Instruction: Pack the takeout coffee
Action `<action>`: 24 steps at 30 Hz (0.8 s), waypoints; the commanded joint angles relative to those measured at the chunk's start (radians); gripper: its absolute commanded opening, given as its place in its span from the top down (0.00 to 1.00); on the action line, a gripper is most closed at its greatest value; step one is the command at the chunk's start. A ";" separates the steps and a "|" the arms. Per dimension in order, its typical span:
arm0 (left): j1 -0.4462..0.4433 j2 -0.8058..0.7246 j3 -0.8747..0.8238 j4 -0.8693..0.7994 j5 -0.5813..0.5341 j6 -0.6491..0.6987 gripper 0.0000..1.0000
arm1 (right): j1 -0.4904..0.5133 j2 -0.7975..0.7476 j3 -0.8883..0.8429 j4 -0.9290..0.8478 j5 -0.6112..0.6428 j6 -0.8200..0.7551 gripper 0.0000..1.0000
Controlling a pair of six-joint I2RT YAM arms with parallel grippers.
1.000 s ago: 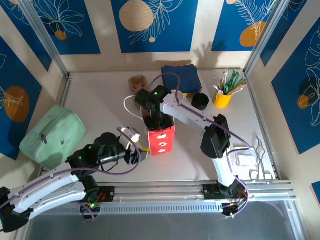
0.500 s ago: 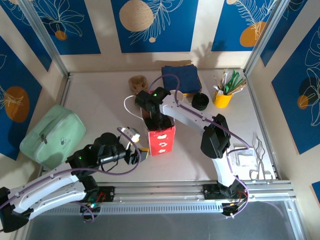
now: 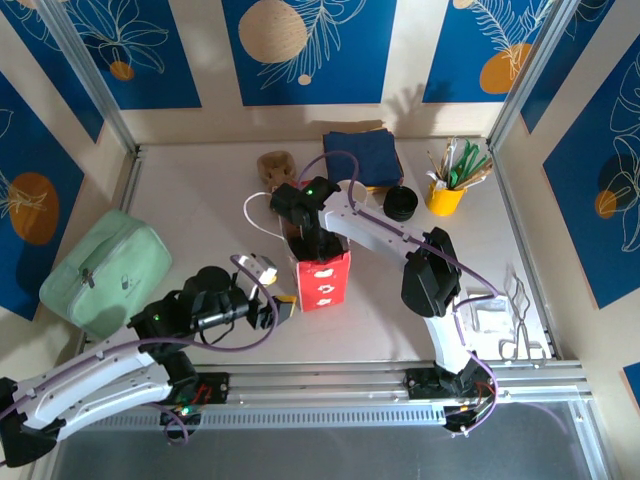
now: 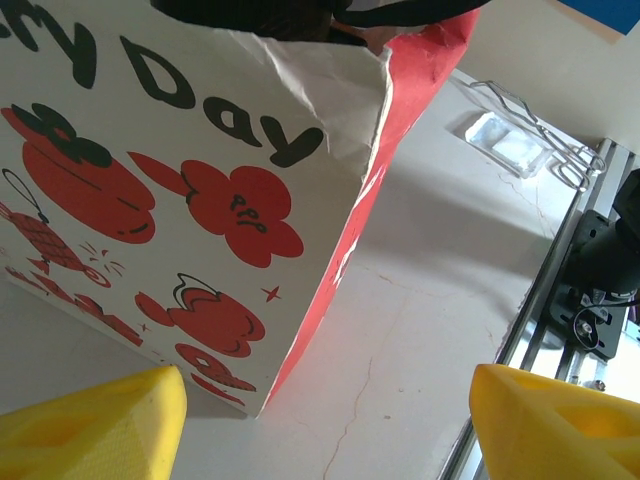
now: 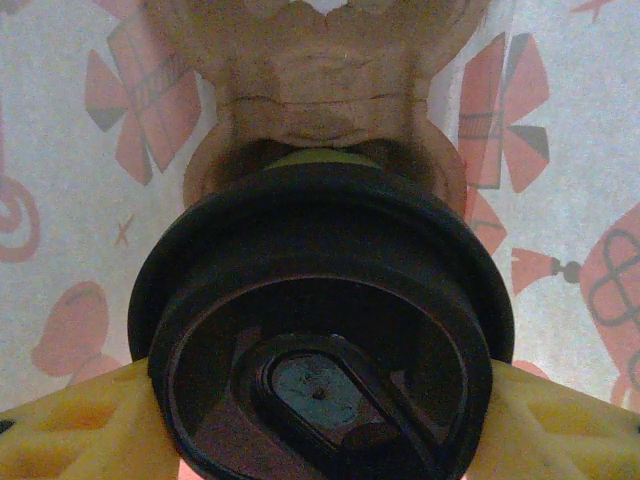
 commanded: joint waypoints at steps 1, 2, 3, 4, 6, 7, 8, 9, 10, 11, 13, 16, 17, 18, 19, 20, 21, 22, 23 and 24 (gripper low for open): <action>-0.009 -0.019 0.026 -0.024 -0.020 0.008 0.25 | 0.003 0.021 -0.028 0.002 -0.029 0.016 0.38; -0.009 -0.021 0.026 -0.023 -0.021 0.007 0.25 | 0.003 0.022 -0.031 0.005 -0.032 0.017 0.37; -0.009 -0.023 0.026 -0.026 -0.022 0.009 0.25 | 0.001 0.024 -0.035 0.007 -0.032 0.018 0.38; -0.009 -0.024 0.026 -0.026 -0.022 0.006 0.25 | 0.002 0.025 -0.039 0.011 -0.033 0.016 0.38; -0.008 -0.026 0.027 -0.028 -0.021 0.005 0.25 | 0.000 0.027 -0.049 0.018 -0.039 0.017 0.37; -0.008 -0.026 0.026 -0.028 -0.021 0.005 0.25 | 0.001 0.028 -0.052 0.021 -0.041 0.017 0.38; -0.008 -0.027 0.026 -0.030 -0.021 0.006 0.25 | 0.001 0.031 -0.056 0.022 -0.042 0.016 0.38; -0.009 -0.028 0.026 -0.030 -0.021 0.005 0.25 | 0.000 0.031 -0.061 0.025 -0.044 0.018 0.38; -0.009 -0.029 0.026 -0.030 -0.022 0.005 0.25 | 0.001 0.033 -0.067 0.029 -0.048 0.016 0.38; -0.009 -0.030 0.025 -0.032 -0.023 0.006 0.25 | 0.001 0.037 -0.070 0.031 -0.053 0.015 0.37; -0.009 -0.030 0.025 -0.031 -0.023 0.006 0.25 | 0.001 0.045 -0.075 0.030 -0.055 0.014 0.37; -0.009 -0.032 0.025 -0.033 -0.023 0.005 0.25 | -0.001 0.049 -0.086 0.039 -0.059 0.015 0.38; -0.008 -0.032 0.025 -0.033 -0.023 0.006 0.25 | -0.001 0.050 -0.092 0.043 -0.061 0.016 0.38; -0.009 -0.032 0.026 -0.034 -0.023 0.005 0.25 | -0.001 0.052 -0.094 0.045 -0.061 0.015 0.38; -0.009 -0.033 0.026 -0.036 -0.024 0.006 0.25 | 0.000 0.053 -0.098 0.048 -0.062 0.015 0.38; -0.009 -0.033 0.024 -0.035 -0.024 0.006 0.25 | -0.003 0.055 -0.103 0.051 -0.064 0.014 0.37; -0.009 -0.035 0.026 -0.038 -0.025 0.005 0.25 | -0.002 0.058 -0.106 0.054 -0.065 0.015 0.37; -0.009 -0.036 0.025 -0.037 -0.023 0.005 0.25 | -0.004 0.060 -0.110 0.057 -0.067 0.015 0.37; -0.009 -0.037 0.025 -0.038 -0.024 0.005 0.25 | -0.004 0.064 -0.112 0.059 -0.069 0.015 0.37; -0.009 -0.037 0.026 -0.038 -0.024 0.005 0.25 | -0.004 0.066 -0.113 0.061 -0.069 0.016 0.38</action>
